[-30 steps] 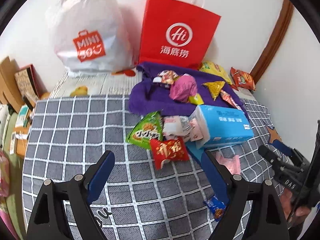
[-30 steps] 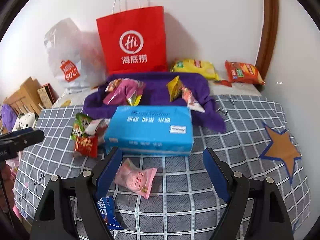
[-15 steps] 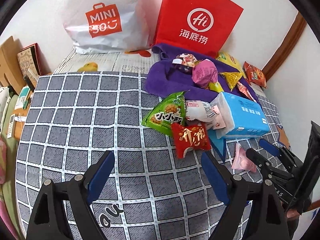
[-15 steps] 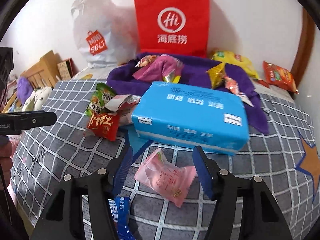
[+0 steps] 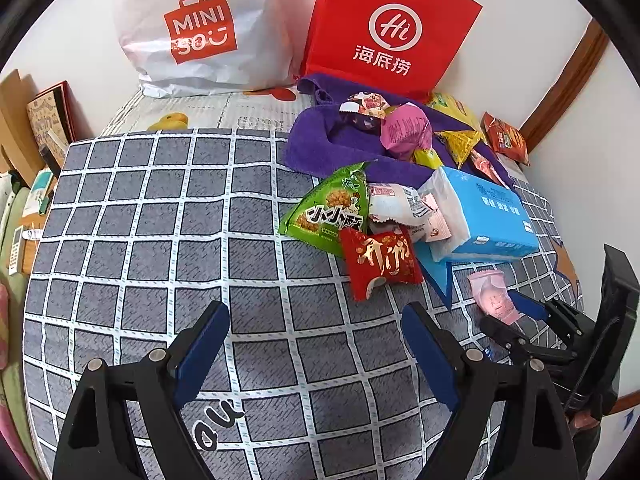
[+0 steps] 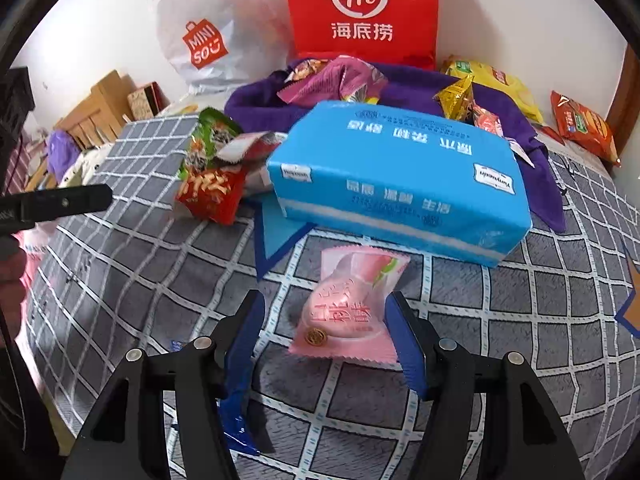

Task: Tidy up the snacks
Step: 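Grasp the pink peach candy packet with right gripper while left gripper approaches the red bag, then close left gripper on the red snack bag while right gripper holds the pink packet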

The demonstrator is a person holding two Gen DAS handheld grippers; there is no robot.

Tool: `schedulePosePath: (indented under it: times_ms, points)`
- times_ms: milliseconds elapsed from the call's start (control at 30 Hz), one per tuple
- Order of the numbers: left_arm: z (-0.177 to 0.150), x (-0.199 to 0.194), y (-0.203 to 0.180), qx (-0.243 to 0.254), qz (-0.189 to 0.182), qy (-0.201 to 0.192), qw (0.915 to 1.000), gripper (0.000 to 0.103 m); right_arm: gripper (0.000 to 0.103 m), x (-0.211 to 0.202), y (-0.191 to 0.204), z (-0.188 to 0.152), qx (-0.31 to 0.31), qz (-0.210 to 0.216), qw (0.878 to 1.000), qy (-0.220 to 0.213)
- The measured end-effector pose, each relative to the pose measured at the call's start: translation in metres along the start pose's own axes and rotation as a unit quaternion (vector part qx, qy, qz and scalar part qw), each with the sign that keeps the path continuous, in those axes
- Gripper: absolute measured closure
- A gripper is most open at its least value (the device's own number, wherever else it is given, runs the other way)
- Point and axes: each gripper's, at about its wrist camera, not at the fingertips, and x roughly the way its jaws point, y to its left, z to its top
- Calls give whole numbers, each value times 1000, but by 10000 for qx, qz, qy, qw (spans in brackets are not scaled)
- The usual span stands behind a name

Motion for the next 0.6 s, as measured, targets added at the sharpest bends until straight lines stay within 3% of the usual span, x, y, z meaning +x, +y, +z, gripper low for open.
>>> schedulePosePath:
  times_ms: [167, 267, 600]
  points:
    - [-1, 1, 1, 19, 75, 29, 10000, 16, 41, 12, -6, 3, 210, -184, 9996, 93]
    - [-2, 1, 4, 13, 127, 34, 9999, 16, 53, 20, -9, 5, 262, -388, 9988, 116]
    - [10, 13, -2, 17, 249, 87, 9997, 16, 53, 4, -38, -6, 358, -722, 9964, -256]
